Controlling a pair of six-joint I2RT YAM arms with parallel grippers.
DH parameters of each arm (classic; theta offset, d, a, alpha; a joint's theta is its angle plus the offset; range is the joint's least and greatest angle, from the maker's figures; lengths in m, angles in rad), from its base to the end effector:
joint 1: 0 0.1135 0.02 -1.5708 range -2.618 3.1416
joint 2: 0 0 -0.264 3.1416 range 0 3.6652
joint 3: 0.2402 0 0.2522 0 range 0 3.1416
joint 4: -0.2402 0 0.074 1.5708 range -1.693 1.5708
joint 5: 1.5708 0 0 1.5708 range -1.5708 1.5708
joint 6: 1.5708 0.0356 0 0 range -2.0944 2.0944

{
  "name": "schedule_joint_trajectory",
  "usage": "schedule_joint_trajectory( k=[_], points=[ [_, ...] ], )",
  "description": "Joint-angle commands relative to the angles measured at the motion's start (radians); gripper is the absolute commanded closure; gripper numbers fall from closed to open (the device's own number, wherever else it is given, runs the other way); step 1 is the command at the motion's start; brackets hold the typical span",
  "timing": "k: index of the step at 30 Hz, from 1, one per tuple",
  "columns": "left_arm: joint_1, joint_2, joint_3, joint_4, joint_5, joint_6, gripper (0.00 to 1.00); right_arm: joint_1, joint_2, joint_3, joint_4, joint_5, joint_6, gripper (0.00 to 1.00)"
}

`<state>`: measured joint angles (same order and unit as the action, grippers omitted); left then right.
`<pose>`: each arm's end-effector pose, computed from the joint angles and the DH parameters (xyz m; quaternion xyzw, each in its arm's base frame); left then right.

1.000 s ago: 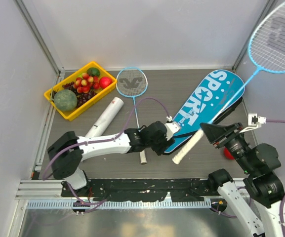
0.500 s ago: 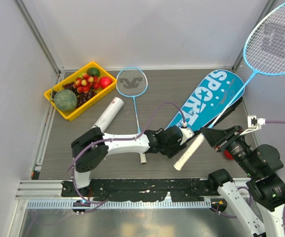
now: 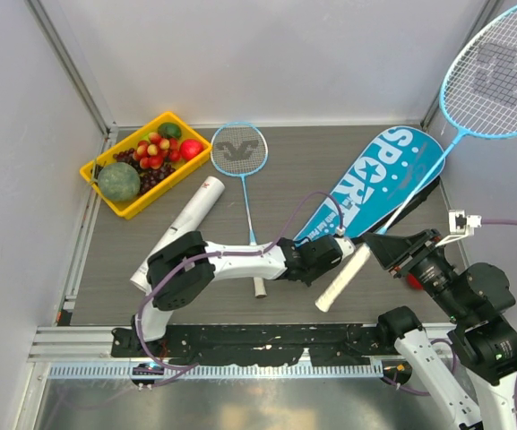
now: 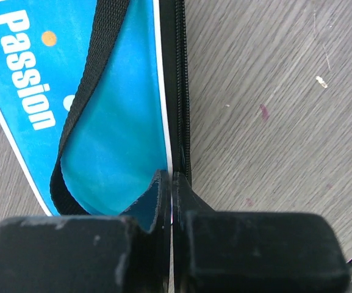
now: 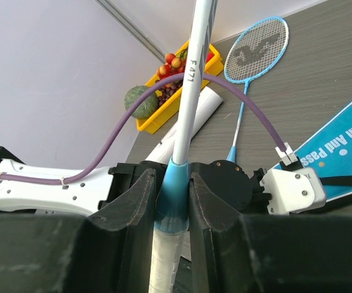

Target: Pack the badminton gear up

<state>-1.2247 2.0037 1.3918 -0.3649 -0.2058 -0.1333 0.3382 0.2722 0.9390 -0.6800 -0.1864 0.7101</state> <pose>0.1516 -0.3989 0.1713 0.4680 0.8286 -0.1064 0.2882 0.0262 0.0162 0.3817 0.0668 0.7085 0.4074 0.5723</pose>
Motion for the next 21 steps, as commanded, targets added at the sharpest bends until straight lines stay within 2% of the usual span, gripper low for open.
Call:
schedule_joint_trajectory(
  k=[1, 10, 14, 21],
  points=[
    [0.001, -0.083, -0.013, -0.037, -0.041, -0.041, 1.00, -0.001, 0.004, 0.006, 0.065, -0.031, -0.011, 0.95],
    [0.142, -0.253, -0.077, -0.009, 0.058, -0.276, 1.00, -0.002, 0.019, -0.100, 0.000, -0.097, 0.038, 0.95],
    [0.215, -0.284, -0.097, 0.015, 0.121, -0.383, 1.00, -0.001, -0.005, -0.173, -0.036, -0.099, 0.072, 0.95],
    [0.274, -0.269, -0.089, 0.015, 0.091, -0.440, 1.00, -0.001, -0.079, -0.278, -0.135, -0.055, 0.213, 0.95]
  ],
)
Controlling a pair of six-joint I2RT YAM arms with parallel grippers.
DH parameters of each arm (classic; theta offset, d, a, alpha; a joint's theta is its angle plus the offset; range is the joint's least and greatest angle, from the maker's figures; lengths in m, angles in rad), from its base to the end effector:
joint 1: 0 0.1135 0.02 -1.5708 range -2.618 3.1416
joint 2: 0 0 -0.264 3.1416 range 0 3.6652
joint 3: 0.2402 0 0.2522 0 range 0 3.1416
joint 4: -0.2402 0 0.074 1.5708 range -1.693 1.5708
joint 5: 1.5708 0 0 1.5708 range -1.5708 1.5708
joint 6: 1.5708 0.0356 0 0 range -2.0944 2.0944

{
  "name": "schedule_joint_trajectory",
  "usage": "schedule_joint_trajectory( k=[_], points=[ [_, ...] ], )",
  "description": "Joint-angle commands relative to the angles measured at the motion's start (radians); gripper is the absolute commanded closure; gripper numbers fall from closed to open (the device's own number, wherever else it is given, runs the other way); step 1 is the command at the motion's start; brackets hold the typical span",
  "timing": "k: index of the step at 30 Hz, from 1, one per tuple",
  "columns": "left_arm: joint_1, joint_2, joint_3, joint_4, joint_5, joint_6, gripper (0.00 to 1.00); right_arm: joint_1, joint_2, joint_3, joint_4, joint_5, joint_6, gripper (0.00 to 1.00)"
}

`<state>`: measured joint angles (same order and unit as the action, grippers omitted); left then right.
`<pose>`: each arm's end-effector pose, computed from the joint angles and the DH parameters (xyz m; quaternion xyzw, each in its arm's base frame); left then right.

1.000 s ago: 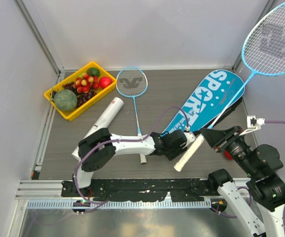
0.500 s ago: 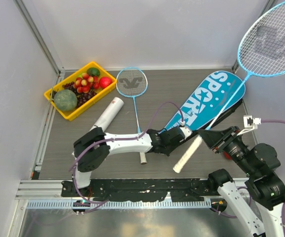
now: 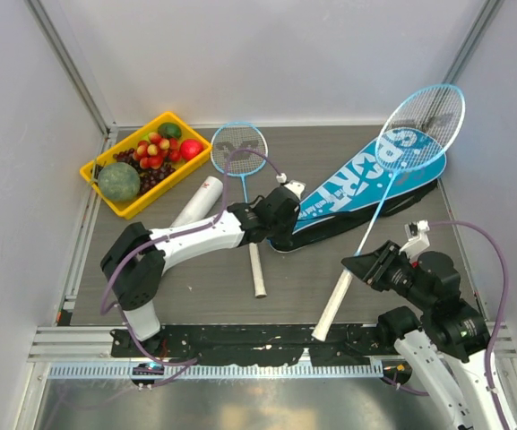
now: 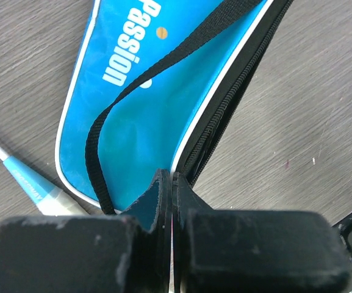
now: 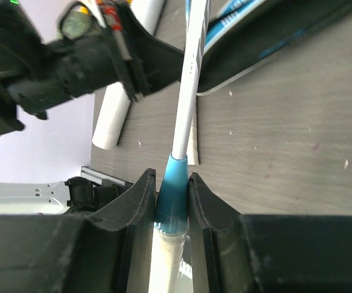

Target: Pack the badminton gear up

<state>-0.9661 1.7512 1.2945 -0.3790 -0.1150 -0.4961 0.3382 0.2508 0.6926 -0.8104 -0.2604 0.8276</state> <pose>0.2234 -0.3161 0.2379 0.1969 0.9109 -0.1996 0.3029 0.0547 0.0289 0.2989 0.1269 0.8112 0.3981 0.4092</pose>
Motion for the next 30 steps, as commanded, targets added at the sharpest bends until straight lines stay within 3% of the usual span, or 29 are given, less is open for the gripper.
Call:
schedule_joint_trajectory(
  k=[1, 8, 13, 18, 26, 30],
  points=[
    [0.021, -0.013, 0.009, 0.031, 0.003, -0.091, 1.00, -0.001, -0.073, -0.048, -0.009, 0.024, 0.114, 0.95],
    [0.090, -0.016, -0.020, 0.092, 0.063, -0.229, 1.00, 0.001, -0.134, -0.108, -0.076, 0.062, 0.180, 0.95],
    [0.099, -0.018, 0.000, 0.081, 0.014, -0.225, 1.00, 0.001, -0.163, -0.090, -0.127, 0.110, 0.180, 0.95],
    [0.089, -0.013, -0.001, 0.060, -0.026, -0.149, 1.00, -0.001, -0.188, -0.100, -0.142, 0.131, 0.162, 0.95],
    [-0.049, 0.040, 0.077, -0.145, -0.112, 0.086, 1.00, -0.002, -0.205, -0.033, -0.167, 0.202, 0.108, 0.95],
    [-0.069, 0.071, 0.115, -0.169, -0.058, 0.155, 0.67, 0.001, -0.219, -0.018, -0.167, 0.211, 0.091, 0.95]
  ],
)
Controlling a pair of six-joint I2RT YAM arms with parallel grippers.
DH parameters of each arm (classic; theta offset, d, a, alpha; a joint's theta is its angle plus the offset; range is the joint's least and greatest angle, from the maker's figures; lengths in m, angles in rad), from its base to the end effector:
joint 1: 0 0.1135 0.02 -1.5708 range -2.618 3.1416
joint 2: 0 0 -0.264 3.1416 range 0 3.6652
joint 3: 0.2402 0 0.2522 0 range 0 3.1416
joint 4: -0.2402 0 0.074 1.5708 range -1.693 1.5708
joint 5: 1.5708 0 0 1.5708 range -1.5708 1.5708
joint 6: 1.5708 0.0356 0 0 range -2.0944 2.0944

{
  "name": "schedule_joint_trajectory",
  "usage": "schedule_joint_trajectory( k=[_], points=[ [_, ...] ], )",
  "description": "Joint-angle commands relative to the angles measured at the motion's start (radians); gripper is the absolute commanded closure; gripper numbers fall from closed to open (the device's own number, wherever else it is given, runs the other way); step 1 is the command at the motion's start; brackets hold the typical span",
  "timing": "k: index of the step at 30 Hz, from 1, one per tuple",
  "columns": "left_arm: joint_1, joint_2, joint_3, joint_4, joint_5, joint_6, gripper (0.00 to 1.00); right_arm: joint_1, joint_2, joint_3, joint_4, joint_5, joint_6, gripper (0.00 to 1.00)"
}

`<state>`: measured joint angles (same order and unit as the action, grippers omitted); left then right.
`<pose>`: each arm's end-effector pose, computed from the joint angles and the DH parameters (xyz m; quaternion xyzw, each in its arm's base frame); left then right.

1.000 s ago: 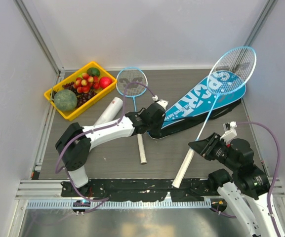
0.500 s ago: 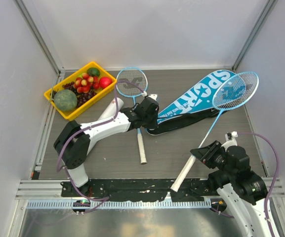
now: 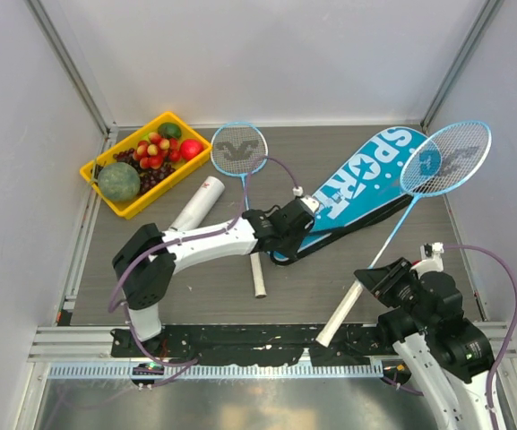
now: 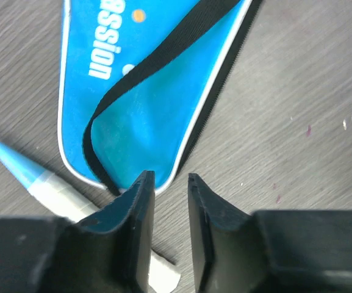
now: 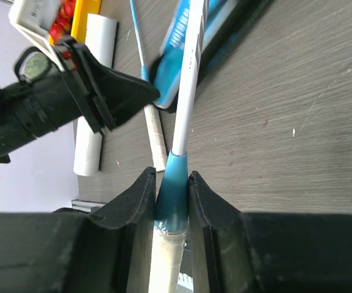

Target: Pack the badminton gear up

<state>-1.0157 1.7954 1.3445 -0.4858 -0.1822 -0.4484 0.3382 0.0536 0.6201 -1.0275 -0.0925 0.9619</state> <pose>0.2110 -0.3280 0.2303 0.2376 0.9163 -0.1432 0.2887 0.0262 0.0127 0.2610 0.2373 0.8156 0.3498 0.3952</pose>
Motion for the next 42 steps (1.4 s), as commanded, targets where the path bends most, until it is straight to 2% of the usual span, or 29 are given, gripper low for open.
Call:
schedule_joint_trajectory(
  k=[1, 4, 7, 14, 18, 22, 29, 31, 33, 34, 37, 38, 42],
  points=[
    [-0.018, 0.042, 0.083, -0.065, 0.024, 0.137, 0.62, -0.001, -0.026, 0.056, 0.053, 0.045, -0.048, 0.95],
    [-0.020, 0.094, 0.163, -0.077, 0.087, 0.229, 0.49, -0.001, -0.050, 0.070, 0.066, 0.046, -0.057, 0.95],
    [-0.020, 0.165, 0.266, -0.105, 0.148, 0.298, 0.43, -0.001, -0.096, 0.082, 0.067, 0.054, -0.057, 0.95],
    [-0.029, 0.292, 0.402, -0.141, 0.178, 0.361, 0.38, 0.001, -0.138, 0.113, 0.067, 0.076, -0.063, 0.95],
    [-0.046, 0.372, 0.482, -0.218, 0.077, 0.401, 0.36, -0.001, -0.152, 0.148, 0.064, 0.089, -0.075, 0.95],
    [-0.047, 0.421, 0.510, -0.234, 0.033, 0.393, 0.37, -0.001, -0.152, 0.161, 0.075, 0.089, -0.075, 0.95],
    [-0.070, 0.437, 0.469, -0.203, -0.003, 0.392, 0.40, -0.002, -0.140, 0.171, 0.087, 0.089, -0.071, 0.95],
    [-0.070, 0.434, 0.450, -0.188, -0.010, 0.390, 0.45, -0.001, -0.143, 0.167, 0.090, 0.089, -0.063, 0.95],
    [-0.069, 0.423, 0.432, -0.182, -0.011, 0.389, 0.55, -0.001, -0.141, 0.162, 0.092, 0.089, -0.061, 0.95],
    [-0.070, 0.415, 0.418, -0.174, -0.007, 0.387, 0.63, -0.001, -0.141, 0.158, 0.093, 0.089, -0.063, 0.95],
    [-0.069, 0.384, 0.406, -0.162, -0.008, 0.378, 0.96, -0.001, -0.133, 0.138, 0.096, 0.080, -0.057, 0.95],
    [-0.070, 0.374, 0.404, -0.163, -0.010, 0.375, 1.00, -0.002, -0.132, 0.129, 0.102, 0.073, -0.055, 0.95],
    [-0.066, 0.329, 0.409, -0.163, -0.026, 0.332, 1.00, -0.001, -0.117, 0.095, 0.107, 0.040, -0.040, 0.95]
  ],
)
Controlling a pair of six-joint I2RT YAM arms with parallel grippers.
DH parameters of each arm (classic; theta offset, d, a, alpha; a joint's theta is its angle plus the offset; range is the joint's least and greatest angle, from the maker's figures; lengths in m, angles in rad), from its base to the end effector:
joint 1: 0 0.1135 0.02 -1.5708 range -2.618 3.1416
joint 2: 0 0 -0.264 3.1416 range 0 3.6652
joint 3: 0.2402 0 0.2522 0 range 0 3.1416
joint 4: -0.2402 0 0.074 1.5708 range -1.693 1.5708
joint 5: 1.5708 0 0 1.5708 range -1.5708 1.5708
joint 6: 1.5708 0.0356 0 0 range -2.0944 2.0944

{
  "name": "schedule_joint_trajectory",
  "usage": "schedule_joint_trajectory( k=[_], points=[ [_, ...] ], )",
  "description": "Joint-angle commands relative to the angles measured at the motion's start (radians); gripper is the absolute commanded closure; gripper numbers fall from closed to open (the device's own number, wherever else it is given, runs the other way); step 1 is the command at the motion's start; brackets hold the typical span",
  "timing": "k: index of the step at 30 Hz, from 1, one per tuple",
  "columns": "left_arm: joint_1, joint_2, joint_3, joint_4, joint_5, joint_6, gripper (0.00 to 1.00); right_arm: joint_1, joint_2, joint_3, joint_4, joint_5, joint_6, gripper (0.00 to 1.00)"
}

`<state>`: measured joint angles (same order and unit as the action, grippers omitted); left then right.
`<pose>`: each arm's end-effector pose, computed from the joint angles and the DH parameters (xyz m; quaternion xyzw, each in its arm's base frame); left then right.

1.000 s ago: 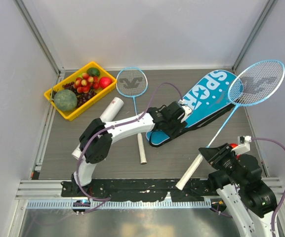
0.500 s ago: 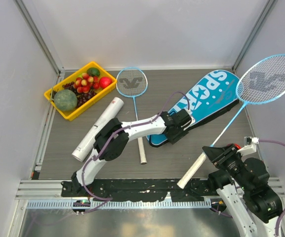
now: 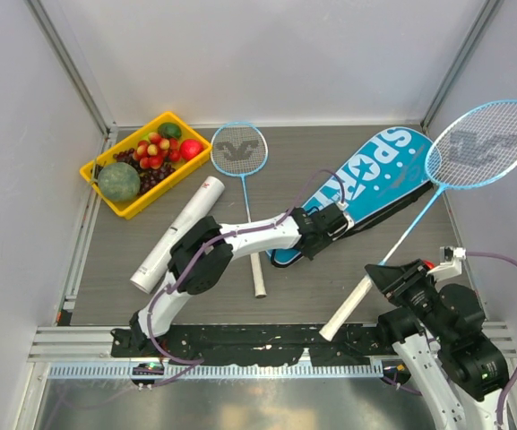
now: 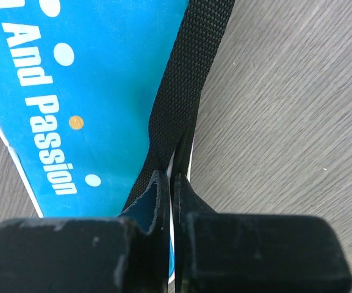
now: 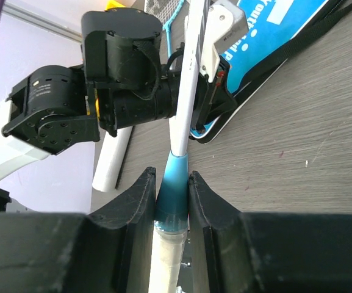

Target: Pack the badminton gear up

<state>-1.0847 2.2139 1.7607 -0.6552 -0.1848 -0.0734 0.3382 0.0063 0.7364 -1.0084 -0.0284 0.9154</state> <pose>0.2270 -0.4155 0.1739 0.4510 0.8582 -0.0497 0.2401 0.0033 0.0022 0.2931 0.2190 0.7677 0.3624 0.4810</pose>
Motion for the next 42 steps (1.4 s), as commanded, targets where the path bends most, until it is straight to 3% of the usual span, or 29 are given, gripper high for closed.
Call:
schedule_joint_trajectory(
  k=[1, 5, 10, 16, 20, 26, 31, 36, 42],
  points=[
    [0.008, -0.111, -0.001, 0.003, -0.027, -0.064, 1.00, -0.001, -0.062, -0.046, 0.088, -0.037, 0.011, 0.95],
    [0.037, -0.160, 0.034, -0.024, 0.017, -0.164, 1.00, 0.001, -0.031, -0.130, 0.097, -0.157, 0.002, 0.95],
    [0.111, -0.246, -0.039, 0.057, 0.224, -0.314, 1.00, -0.001, -0.012, -0.167, 0.102, -0.218, -0.023, 0.95],
    [0.150, -0.260, -0.055, 0.068, 0.275, -0.287, 1.00, 0.001, 0.020, -0.164, 0.110, -0.272, -0.029, 0.95],
    [0.170, -0.235, -0.084, 0.100, 0.383, -0.287, 1.00, -0.001, 0.011, -0.213, 0.125, -0.356, -0.001, 0.95],
    [0.199, -0.263, -0.156, 0.172, 0.303, -0.417, 1.00, -0.001, -0.037, -0.213, 0.047, -0.424, 0.019, 0.95],
    [0.293, -0.272, -0.202, 0.273, 0.401, -0.633, 1.00, -0.001, -0.055, -0.160, 0.037, -0.453, 0.109, 0.95],
    [0.313, -0.263, -0.142, 0.295, 0.358, -0.623, 1.00, -0.001, -0.023, -0.169, 0.031, -0.616, 0.074, 0.95],
    [0.327, -0.238, -0.103, 0.338, 0.326, -0.621, 1.00, -0.001, -0.037, -0.083, -0.070, -0.646, 0.062, 0.94]
  ],
)
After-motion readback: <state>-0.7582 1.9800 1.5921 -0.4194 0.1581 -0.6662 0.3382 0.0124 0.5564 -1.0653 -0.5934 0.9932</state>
